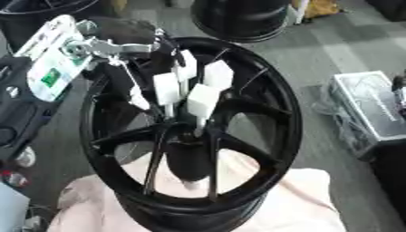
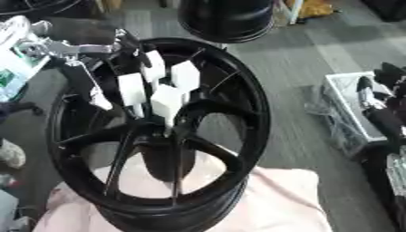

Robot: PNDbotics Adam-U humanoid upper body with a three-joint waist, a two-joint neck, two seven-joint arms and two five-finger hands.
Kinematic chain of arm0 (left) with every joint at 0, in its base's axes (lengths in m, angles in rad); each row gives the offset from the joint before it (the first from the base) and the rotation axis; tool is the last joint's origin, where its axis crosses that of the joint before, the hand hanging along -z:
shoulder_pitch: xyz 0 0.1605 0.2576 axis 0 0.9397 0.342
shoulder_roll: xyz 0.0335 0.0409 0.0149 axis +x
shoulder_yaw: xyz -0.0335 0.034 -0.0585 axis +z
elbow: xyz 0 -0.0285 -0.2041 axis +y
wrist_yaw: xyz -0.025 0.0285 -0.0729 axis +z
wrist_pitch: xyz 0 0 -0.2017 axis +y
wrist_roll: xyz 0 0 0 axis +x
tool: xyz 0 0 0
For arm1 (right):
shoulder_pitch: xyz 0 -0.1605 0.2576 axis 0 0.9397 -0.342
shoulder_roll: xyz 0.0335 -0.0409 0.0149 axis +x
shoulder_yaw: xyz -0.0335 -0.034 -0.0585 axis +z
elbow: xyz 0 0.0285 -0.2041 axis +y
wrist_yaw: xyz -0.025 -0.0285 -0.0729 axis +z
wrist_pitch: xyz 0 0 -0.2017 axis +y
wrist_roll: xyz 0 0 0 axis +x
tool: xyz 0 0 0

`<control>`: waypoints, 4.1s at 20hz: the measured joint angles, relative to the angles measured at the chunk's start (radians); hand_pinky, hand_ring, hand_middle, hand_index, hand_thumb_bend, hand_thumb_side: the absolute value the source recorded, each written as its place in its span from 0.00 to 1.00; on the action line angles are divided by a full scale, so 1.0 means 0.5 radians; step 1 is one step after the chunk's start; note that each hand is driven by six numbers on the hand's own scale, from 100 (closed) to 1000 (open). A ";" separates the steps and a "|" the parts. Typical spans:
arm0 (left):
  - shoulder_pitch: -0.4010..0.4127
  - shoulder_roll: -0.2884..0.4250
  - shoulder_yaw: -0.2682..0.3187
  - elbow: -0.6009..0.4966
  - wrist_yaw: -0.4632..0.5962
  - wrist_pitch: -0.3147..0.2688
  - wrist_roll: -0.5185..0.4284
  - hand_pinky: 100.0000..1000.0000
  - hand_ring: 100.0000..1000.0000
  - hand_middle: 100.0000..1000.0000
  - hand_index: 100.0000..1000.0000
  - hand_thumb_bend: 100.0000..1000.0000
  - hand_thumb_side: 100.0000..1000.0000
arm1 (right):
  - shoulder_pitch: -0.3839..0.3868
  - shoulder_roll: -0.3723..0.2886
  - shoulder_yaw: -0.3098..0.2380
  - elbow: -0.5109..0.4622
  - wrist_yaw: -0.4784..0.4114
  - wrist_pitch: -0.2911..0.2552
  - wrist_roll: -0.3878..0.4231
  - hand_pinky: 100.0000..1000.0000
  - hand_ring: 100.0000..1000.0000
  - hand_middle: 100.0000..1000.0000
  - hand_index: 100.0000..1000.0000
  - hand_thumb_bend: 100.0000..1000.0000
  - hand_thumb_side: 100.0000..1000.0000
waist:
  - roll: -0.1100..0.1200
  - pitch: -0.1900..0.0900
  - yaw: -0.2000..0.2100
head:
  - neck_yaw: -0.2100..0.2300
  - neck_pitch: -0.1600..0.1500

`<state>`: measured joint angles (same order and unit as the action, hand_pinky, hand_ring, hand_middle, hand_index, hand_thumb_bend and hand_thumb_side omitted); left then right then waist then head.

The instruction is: Pull the pin out of the wheel hub.

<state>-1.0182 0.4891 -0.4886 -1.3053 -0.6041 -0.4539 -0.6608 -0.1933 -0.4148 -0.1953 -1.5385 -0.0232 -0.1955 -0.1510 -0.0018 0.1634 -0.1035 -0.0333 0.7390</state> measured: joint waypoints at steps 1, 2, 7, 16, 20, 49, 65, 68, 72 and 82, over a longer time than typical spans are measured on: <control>0.000 -0.008 -0.001 0.005 -0.002 0.002 -0.004 0.62 0.46 0.61 0.81 0.64 0.34 | 0.000 0.000 0.000 0.000 -0.001 0.000 0.001 0.68 0.85 0.74 0.84 0.16 0.32 | 0.000 0.000 0.000 | 0.000 -0.004; 0.000 -0.014 -0.001 0.010 -0.005 0.004 -0.006 0.61 0.46 0.61 0.81 0.63 0.32 | 0.000 0.000 0.002 0.000 -0.001 0.001 0.002 0.68 0.85 0.75 0.84 0.15 0.32 | 0.000 0.000 -0.001 | 0.000 -0.005; 0.000 -0.034 -0.002 0.035 -0.008 0.018 -0.019 0.61 0.45 0.59 0.80 0.60 0.31 | 0.000 0.010 0.009 0.000 -0.001 0.000 0.004 0.68 0.85 0.75 0.84 0.15 0.32 | 0.000 0.000 -0.008 | -0.001 -0.006; 0.000 -0.047 -0.012 0.045 0.007 0.041 -0.043 0.51 0.32 0.42 0.68 0.39 0.11 | -0.001 0.011 0.010 0.000 -0.006 -0.001 0.006 0.68 0.85 0.75 0.84 0.14 0.33 | 0.004 0.000 -0.010 | -0.008 -0.007; 0.000 -0.047 -0.013 0.033 0.035 0.047 -0.049 0.44 0.25 0.32 0.61 0.30 0.05 | -0.001 0.011 0.010 0.000 -0.007 -0.002 0.006 0.68 0.85 0.75 0.85 0.14 0.33 | 0.011 0.000 -0.010 | -0.009 -0.008; 0.029 0.496 0.441 -0.251 0.376 0.214 0.113 0.41 0.20 0.28 0.57 0.24 0.02 | 0.012 0.011 -0.004 0.008 -0.007 -0.002 -0.005 0.68 0.85 0.75 0.85 0.12 0.33 | 0.025 -0.013 0.050 | -0.059 -0.026; 0.783 0.671 0.632 0.294 -0.057 0.361 0.181 0.73 0.66 0.72 0.83 0.69 0.36 | 0.017 0.029 -0.028 0.013 -0.017 -0.006 -0.027 0.68 0.85 0.74 0.85 0.11 0.34 | -0.026 0.024 0.078 | -0.093 -0.058; 0.858 0.638 0.689 0.355 -0.127 0.368 0.222 0.79 0.74 0.80 0.86 0.75 0.47 | 0.017 0.032 -0.028 0.013 -0.019 -0.008 -0.029 0.68 0.85 0.74 0.85 0.10 0.34 | -0.030 0.031 0.085 | -0.093 -0.058; 0.971 0.621 0.794 0.345 -0.118 0.422 0.276 0.79 0.74 0.80 0.86 0.73 0.51 | 0.017 0.032 -0.035 0.017 -0.024 -0.010 -0.032 0.68 0.85 0.74 0.85 0.10 0.34 | -0.042 0.033 0.092 | -0.096 -0.058; 1.303 0.484 1.186 -0.120 0.354 0.649 0.591 0.73 0.60 0.65 0.76 0.50 0.54 | 0.018 0.050 -0.041 0.026 -0.033 -0.011 -0.038 0.68 0.85 0.74 0.85 0.09 0.34 | -0.076 0.033 0.121 | -0.107 -0.059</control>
<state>-0.3668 0.7310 0.1041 -1.3651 -0.4269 -0.1291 -0.3653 -0.1844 -0.3899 -0.2158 -1.5256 -0.0396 -0.2009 -0.1700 -0.0396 0.1801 -0.0431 -0.0866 0.7092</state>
